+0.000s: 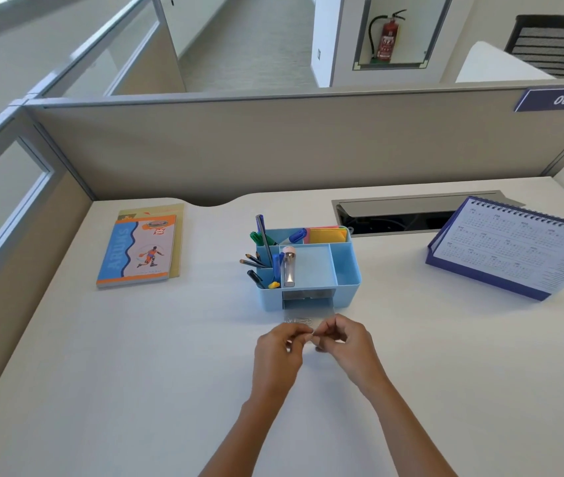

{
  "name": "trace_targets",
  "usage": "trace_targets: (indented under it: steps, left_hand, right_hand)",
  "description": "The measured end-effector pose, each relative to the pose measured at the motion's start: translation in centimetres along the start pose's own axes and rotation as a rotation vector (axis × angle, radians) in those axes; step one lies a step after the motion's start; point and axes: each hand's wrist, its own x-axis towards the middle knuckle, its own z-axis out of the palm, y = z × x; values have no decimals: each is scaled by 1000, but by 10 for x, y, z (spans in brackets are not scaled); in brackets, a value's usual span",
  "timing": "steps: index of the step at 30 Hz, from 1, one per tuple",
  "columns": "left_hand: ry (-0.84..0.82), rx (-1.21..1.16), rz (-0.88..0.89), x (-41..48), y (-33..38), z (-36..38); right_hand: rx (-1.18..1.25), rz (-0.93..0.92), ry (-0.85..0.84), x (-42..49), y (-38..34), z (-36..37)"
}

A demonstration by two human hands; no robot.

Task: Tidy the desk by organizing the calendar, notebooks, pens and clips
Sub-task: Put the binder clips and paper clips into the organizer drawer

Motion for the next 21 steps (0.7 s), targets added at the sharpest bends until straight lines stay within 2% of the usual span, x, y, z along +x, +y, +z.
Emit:
trace_targets:
  steps: [7,10,13,16,21]
  left_hand:
    - [166,172,-70,24,9,0]
    - [192,194,-55,22,6,0]
    - [225,173,-42,13,-8,0]
    - [208,167,-48,1,-24,2]
    - [174,114,-130,1,-23,3]
  right_hand:
    - [-82,-87,126,27,-11,10]
    - [-102,-106,165,28,-9,7]
    - [-129,-176,276,22,3,0]
    - [-170,-238,339,15,22,-5]
    - [-253,-212,302,11,46,-4]
